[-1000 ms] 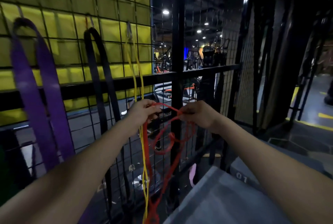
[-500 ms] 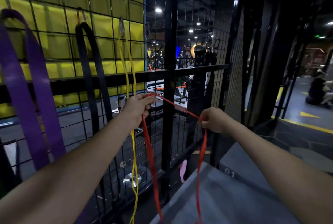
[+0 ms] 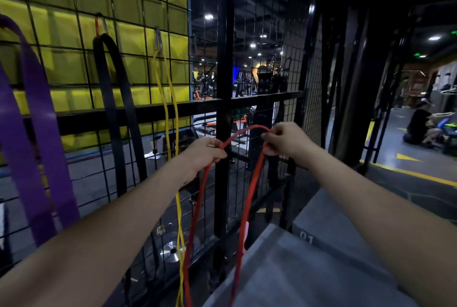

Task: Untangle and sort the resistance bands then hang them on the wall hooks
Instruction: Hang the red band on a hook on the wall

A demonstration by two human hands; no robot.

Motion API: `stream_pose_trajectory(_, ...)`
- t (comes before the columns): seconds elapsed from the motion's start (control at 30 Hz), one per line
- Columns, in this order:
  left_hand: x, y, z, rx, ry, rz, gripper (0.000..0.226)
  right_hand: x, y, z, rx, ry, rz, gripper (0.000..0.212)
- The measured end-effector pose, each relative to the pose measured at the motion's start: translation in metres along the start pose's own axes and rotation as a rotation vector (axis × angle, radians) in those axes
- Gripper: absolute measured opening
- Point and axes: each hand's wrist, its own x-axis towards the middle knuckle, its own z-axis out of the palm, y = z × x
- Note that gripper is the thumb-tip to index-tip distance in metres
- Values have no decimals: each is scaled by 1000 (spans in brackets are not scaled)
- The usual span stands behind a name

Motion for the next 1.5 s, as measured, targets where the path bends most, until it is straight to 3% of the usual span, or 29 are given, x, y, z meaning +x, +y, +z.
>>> stream_pose_trajectory(0.1, -4, 15, 1, 8, -151, 40, 25, 8, -29, 11, -107, -16, -124, 16)
stream_pose_trajectory(0.17, -4, 26, -4, -27, -163, 95, 19, 14, -45, 19, -107, -20, -175, 14)
stream_pose_trajectory(0.27, 0, 44, -21, -84, -53, 183, 3, 22, -61, 27, -82, -6, -231, 9)
stream_pose_trajectory(0.4, 6, 63, -43, -217, 59, 267, 8, 32, -70, 34, -141, 52, -305, 18)
stream_pose_trajectory(0.53, 21, 72, -52, -370, 128, 259, 12, 39, -67, 48, -378, -101, -258, 12)
stream_pose_trajectory(0.6, 32, 74, -58, -392, 175, 237, 13, 49, -63, 52, -306, -144, -220, 14)
stream_pose_trajectory(0.73, 54, 78, -68, -201, 192, 243, 9, 76, -72, 49, 71, -134, -176, 14)
stream_pose_trajectory(1.0, 114, 123, -86, 38, 357, 354, 10, 165, -99, 31, 304, -28, -323, 14)
stream_pose_trajectory(1.2, 159, 152, -109, 549, 685, 459, 17, 240, -112, 30, 421, -233, -280, 7)
stream_pose_trajectory(1.33, 179, 165, -120, 613, 729, 494, 19, 281, -118, 39, 370, -432, -308, 15)
stream_pose_trajectory(1.5, 198, 168, -129, 695, 771, 540, 19, 313, -125, 51, 394, -419, -360, 22)
